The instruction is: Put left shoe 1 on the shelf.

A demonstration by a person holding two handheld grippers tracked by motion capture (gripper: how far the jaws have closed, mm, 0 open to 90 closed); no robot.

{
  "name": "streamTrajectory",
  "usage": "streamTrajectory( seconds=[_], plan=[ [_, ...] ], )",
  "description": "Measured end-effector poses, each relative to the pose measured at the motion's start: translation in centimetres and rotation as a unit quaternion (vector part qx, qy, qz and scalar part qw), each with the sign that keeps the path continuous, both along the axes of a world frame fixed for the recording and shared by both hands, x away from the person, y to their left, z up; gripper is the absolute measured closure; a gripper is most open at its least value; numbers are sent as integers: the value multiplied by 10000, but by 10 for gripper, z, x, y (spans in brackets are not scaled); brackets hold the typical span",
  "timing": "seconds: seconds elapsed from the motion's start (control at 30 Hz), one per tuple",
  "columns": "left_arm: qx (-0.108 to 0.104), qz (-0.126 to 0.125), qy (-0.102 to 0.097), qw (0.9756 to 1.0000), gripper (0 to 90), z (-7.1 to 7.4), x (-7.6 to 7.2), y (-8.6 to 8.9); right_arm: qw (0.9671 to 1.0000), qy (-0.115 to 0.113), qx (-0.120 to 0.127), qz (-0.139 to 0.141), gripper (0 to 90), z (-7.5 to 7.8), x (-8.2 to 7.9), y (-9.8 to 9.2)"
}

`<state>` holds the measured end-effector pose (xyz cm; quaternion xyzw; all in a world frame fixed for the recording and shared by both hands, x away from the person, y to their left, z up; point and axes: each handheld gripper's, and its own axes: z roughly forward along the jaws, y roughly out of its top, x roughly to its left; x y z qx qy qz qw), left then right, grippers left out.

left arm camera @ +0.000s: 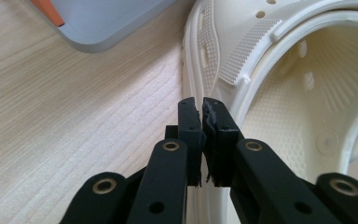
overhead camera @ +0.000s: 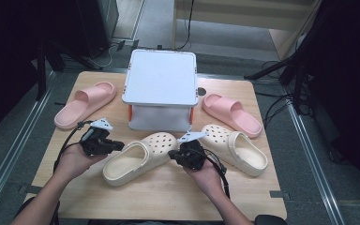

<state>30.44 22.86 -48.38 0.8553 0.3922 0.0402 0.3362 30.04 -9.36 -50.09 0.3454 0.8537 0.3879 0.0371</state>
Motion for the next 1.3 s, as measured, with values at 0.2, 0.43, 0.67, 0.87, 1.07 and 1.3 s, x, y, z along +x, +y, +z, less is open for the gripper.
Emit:
streamTrajectory(
  seconds=[0.2,0.43,0.67,0.87,1.07,1.3],
  plan=[
    [-12,-71,17,10000,883,0,-5,0,10000,19,18,42,888,0,3,0],
    [-41,-177,61,9998,884,-1,-14,-2,10000,24,28,13,880,0,7,1],
    [-164,-163,144,9996,883,-2,-24,-3,9999,89,70,-3,879,0,13,1],
    [-106,-232,215,9994,887,-4,-33,-7,9999,92,44,-7,877,0,19,4],
    [-76,-283,226,9993,885,-6,-45,-16,9999,153,62,-35,877,1,26,6],
    [-167,-356,311,9987,883,-7,-53,-25,9998,182,19,-59,878,2,31,9]
  ],
)
